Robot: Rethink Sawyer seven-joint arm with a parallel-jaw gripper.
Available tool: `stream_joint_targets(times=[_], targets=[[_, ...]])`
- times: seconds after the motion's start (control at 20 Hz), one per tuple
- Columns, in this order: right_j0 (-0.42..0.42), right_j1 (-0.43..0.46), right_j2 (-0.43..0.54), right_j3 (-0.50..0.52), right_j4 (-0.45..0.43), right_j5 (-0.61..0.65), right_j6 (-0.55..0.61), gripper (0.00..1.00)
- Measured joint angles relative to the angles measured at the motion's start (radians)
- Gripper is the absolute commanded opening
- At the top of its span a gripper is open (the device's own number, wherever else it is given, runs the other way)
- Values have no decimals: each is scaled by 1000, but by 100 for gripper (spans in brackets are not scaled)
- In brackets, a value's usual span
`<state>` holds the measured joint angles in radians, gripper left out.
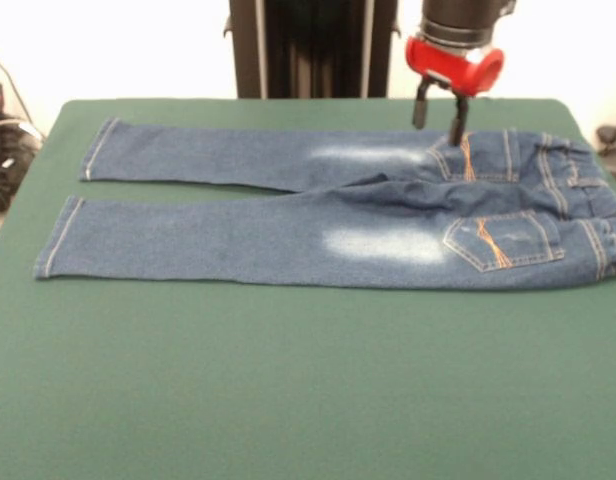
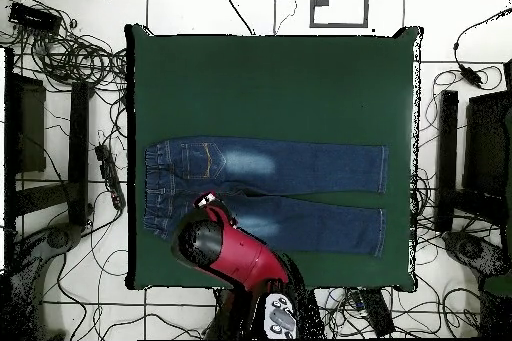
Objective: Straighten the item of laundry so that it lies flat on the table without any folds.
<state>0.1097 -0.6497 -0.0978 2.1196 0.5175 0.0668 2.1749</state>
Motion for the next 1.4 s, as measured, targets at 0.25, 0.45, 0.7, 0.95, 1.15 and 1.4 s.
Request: stream_joint_targets(times=[0.25, 0.45, 0.7, 0.95, 1.15, 1.4], targets=[[49, 52, 0, -1, 42, -12, 37, 100], [81, 79, 1, -4, 71, -12, 58, 100], [134, 125, 2, -17, 107, -12, 83, 100], [129, 156, 19, -17, 106, -14, 83, 100], [85, 173, 56, -10, 93, -25, 83, 100], [41, 180, 82, -8, 72, -23, 83, 100]])
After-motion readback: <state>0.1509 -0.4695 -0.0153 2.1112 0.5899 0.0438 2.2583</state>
